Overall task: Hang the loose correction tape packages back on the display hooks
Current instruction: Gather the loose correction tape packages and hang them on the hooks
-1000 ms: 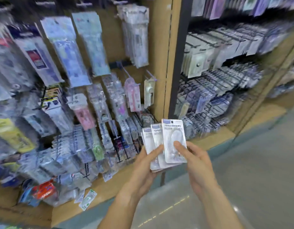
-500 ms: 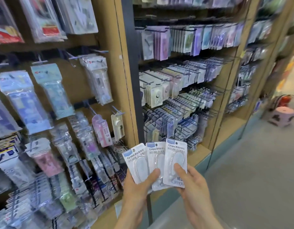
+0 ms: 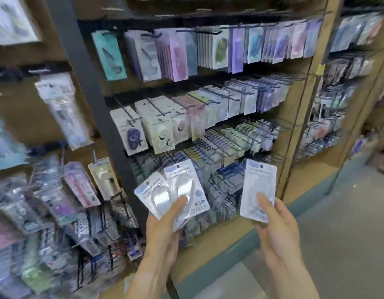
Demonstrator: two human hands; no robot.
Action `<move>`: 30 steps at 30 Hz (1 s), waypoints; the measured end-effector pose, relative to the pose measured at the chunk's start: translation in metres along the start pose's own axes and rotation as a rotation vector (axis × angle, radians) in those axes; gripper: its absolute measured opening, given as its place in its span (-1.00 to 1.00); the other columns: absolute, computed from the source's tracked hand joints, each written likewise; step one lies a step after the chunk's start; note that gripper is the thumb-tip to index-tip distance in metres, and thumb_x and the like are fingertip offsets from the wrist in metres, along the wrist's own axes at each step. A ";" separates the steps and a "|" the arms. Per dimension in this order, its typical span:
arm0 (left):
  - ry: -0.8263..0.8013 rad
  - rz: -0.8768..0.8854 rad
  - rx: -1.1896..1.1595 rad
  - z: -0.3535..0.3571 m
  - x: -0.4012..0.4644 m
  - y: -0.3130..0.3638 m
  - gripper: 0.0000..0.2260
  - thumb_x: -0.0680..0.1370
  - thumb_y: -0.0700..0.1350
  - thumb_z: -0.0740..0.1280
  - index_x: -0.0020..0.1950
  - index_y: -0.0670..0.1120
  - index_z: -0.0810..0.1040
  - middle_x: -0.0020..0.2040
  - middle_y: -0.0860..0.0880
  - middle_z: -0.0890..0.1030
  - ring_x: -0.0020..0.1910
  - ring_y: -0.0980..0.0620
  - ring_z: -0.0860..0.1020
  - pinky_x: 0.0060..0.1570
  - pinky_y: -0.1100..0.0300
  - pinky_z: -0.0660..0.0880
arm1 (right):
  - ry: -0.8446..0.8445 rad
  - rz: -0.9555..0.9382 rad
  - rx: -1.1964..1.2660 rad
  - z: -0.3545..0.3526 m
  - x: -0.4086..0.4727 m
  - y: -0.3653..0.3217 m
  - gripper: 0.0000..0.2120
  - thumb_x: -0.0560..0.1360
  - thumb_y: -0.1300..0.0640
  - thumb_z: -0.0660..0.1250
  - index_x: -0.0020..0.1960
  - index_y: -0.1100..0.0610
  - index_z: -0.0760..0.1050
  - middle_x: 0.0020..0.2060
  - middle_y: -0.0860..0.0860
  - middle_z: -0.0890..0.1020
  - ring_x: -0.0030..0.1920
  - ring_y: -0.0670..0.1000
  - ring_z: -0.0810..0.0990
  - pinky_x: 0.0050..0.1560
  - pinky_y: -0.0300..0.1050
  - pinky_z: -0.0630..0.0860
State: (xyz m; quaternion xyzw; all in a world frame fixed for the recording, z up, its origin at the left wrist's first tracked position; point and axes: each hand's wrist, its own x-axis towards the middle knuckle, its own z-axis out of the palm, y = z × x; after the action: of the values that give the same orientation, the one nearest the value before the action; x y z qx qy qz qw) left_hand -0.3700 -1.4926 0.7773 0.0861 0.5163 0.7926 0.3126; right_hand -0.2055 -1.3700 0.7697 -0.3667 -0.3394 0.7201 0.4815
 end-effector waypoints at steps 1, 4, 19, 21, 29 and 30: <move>0.027 0.007 0.006 0.018 0.003 -0.007 -0.29 0.30 -0.13 0.61 0.44 0.03 0.53 0.15 0.02 0.76 0.13 -0.06 0.72 0.15 -0.03 0.62 | -0.006 0.006 0.002 -0.009 0.016 -0.009 -0.73 0.57 0.14 0.42 0.25 0.15 0.62 0.12 0.05 0.74 0.04 0.01 0.70 0.08 -0.02 0.55; 0.051 0.019 0.026 0.069 0.012 -0.024 -0.45 0.43 -0.16 0.58 0.39 0.06 0.56 0.16 0.03 0.75 0.16 -0.07 0.71 0.11 -0.02 0.62 | -0.030 0.034 0.000 -0.031 0.058 -0.040 -0.69 0.57 0.12 0.42 0.30 0.13 0.59 0.11 0.00 0.74 0.12 0.03 0.69 0.26 0.08 0.56; 0.404 0.211 -0.057 0.088 0.005 -0.036 -0.45 0.41 -0.22 0.57 0.39 -0.05 0.57 0.23 -0.08 0.73 0.19 -0.12 0.71 0.21 -0.09 0.59 | -0.578 0.125 -0.289 0.020 0.124 -0.034 -0.56 0.26 -0.18 0.58 0.04 0.05 0.73 -0.01 0.00 0.77 0.12 0.13 0.70 0.34 0.29 0.51; 0.445 0.212 -0.075 0.084 0.006 -0.036 -0.41 0.35 -0.19 0.60 0.38 -0.06 0.59 0.22 -0.08 0.73 0.17 -0.12 0.71 0.14 -0.06 0.61 | -0.618 0.143 -0.297 0.025 0.123 -0.033 -0.55 0.27 -0.17 0.57 0.06 0.06 0.73 -0.01 0.00 0.77 0.12 0.11 0.71 0.34 0.29 0.51; 0.330 0.181 0.014 0.134 0.046 -0.049 -0.45 0.43 -0.22 0.58 0.40 0.00 0.57 0.21 -0.04 0.73 0.18 -0.11 0.71 0.15 -0.07 0.63 | -0.495 0.125 -0.273 0.003 0.171 -0.058 -0.76 0.41 -0.07 0.51 0.03 0.01 0.73 -0.03 -0.01 0.77 0.05 0.09 0.72 0.10 0.10 0.59; 0.301 0.176 0.025 0.146 0.053 -0.052 -0.46 0.44 -0.22 0.57 0.40 0.01 0.57 0.21 -0.04 0.73 0.18 -0.11 0.71 0.14 -0.07 0.64 | -0.456 0.117 -0.259 -0.004 0.181 -0.061 -0.77 0.46 -0.03 0.50 0.08 0.02 0.70 -0.01 -0.02 0.77 0.07 0.08 0.72 0.11 0.10 0.59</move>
State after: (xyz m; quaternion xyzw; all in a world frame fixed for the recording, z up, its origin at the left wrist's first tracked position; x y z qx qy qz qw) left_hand -0.3238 -1.3363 0.7880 0.0152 0.5576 0.8144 0.1602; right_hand -0.2232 -1.1797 0.7827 -0.2725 -0.5066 0.7612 0.2992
